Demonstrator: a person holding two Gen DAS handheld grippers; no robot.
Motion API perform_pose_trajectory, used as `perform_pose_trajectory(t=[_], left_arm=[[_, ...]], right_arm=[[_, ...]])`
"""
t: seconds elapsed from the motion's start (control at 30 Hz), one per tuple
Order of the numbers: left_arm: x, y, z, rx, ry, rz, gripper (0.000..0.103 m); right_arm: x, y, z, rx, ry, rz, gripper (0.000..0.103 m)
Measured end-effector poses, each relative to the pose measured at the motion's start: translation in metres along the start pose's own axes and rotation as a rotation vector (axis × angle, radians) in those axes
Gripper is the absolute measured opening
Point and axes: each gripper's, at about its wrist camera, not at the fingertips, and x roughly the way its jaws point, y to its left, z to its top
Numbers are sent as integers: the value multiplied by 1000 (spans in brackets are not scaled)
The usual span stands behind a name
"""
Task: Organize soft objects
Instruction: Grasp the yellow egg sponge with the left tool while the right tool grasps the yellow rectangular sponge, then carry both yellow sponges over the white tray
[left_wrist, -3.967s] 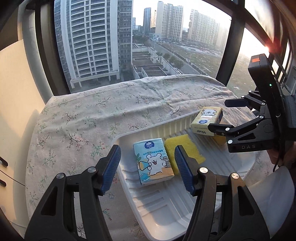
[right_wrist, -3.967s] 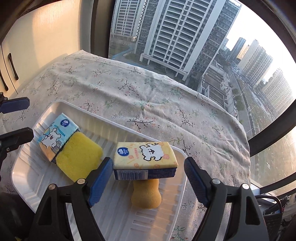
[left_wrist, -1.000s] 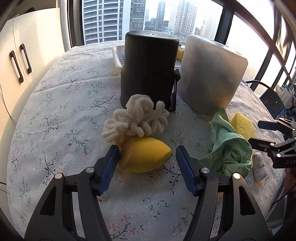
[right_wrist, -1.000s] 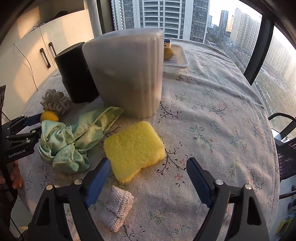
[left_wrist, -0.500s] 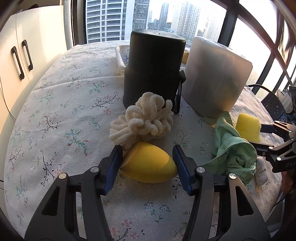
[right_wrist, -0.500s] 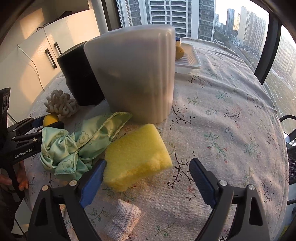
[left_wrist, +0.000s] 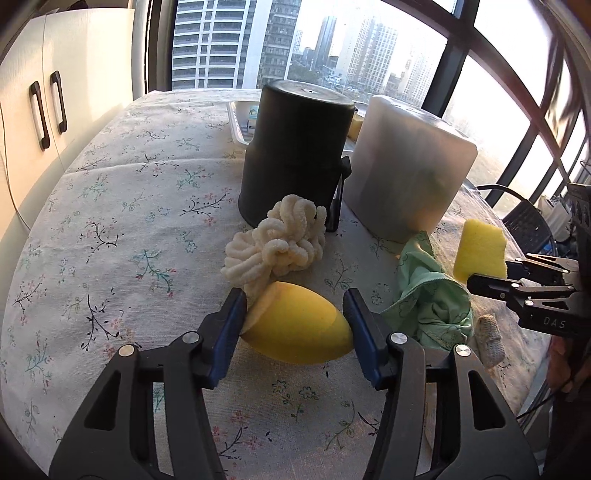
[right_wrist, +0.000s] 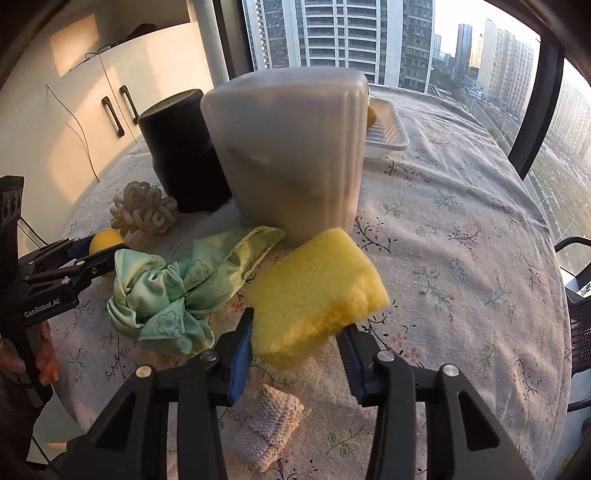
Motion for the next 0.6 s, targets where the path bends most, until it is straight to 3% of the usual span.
perform_pose_trajectory(t=[0.6], left_arm=[[-23,8,13,-4,-41,59,52]], right_arm=[[-16,-38,-3,72,-4,-80,44]])
